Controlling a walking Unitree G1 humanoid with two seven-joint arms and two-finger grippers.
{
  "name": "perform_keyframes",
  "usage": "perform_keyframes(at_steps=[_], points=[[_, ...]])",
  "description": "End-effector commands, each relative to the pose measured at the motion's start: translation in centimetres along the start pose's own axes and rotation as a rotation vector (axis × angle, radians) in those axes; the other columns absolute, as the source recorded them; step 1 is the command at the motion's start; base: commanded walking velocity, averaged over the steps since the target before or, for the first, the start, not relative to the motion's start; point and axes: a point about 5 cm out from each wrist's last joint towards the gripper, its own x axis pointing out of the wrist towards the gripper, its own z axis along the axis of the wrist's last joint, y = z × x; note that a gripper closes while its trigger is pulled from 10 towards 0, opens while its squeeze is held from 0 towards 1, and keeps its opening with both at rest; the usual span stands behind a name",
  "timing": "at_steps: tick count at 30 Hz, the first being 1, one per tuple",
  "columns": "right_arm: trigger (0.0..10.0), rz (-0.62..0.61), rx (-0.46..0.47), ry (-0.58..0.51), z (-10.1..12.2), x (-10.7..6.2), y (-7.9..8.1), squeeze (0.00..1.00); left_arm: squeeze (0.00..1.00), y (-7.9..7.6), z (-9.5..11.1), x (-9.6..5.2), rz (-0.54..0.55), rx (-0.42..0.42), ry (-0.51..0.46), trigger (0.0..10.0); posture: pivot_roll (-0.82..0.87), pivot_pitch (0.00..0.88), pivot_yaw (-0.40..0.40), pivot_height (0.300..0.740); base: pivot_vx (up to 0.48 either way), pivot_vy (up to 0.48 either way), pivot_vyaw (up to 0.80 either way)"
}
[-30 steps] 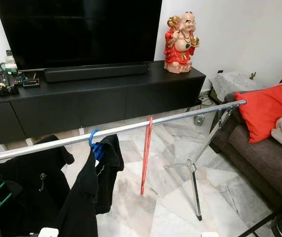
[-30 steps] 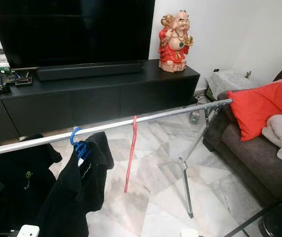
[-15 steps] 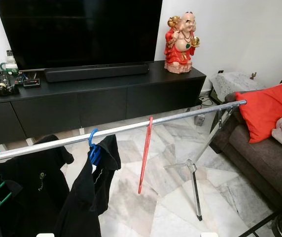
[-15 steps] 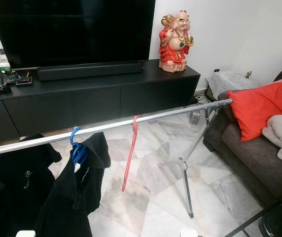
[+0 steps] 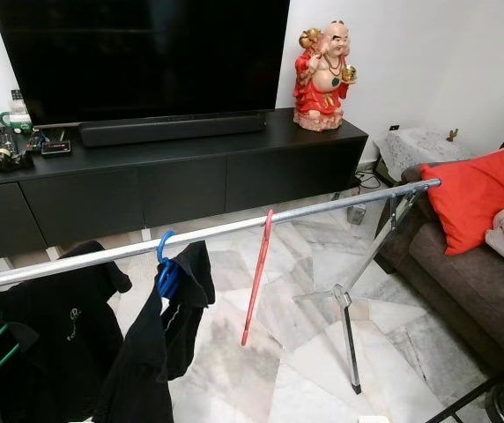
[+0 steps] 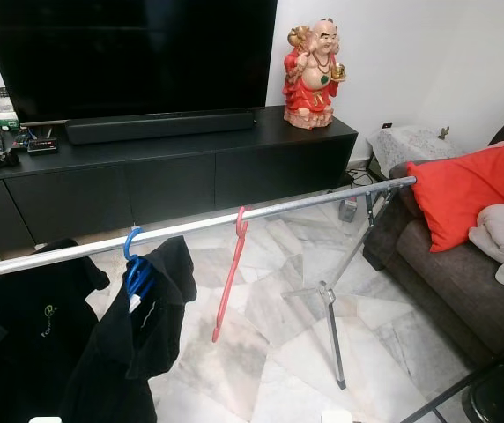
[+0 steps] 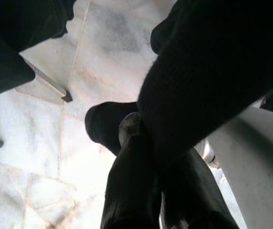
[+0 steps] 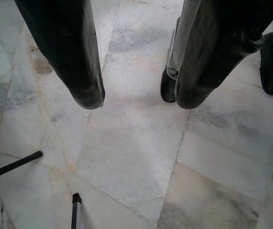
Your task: Hang hanger
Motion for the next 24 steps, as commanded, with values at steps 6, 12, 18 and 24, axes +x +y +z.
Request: perform_keyframes(at_steps=[6, 12, 18, 24], points=[[10.0, -0.004, -0.006, 0.000, 0.3, 0.0, -0.3, 0.00, 0.00, 0.2, -2.0, 0.0, 0.014, 0.002, 0.081, 0.0, 0.17, 0.000, -0.093, 0.740, 0.000, 0.000, 0.00], [10.0, -0.001, -0.009, 0.001, 0.3, 0.0, -0.2, 0.00, 0.00, 0.3, -1.9, 0.0, 0.022, 0.030, 0.063, 0.0, 0.17, 0.000, -0.092, 0.740, 0.000, 0.000, 0.00], [10.0, -0.002, -0.008, 0.001, 0.3, 0.0, -0.2, 0.00, 0.57, 0.9, 0.0, -0.1, 0.069, 0.084, -0.043, 4.4, 0.17, 0.000, -0.092, 0.740, 0.000, 0.000, 0.00], [10.0, -0.002, -0.008, 0.000, 0.3, 0.0, -0.3, 0.00, 1.00, 2.0, 1.8, -0.4, 0.134, 0.144, -0.104, 10.0, 0.17, 0.000, -0.091, 0.740, 0.000, 0.000, 0.00]])
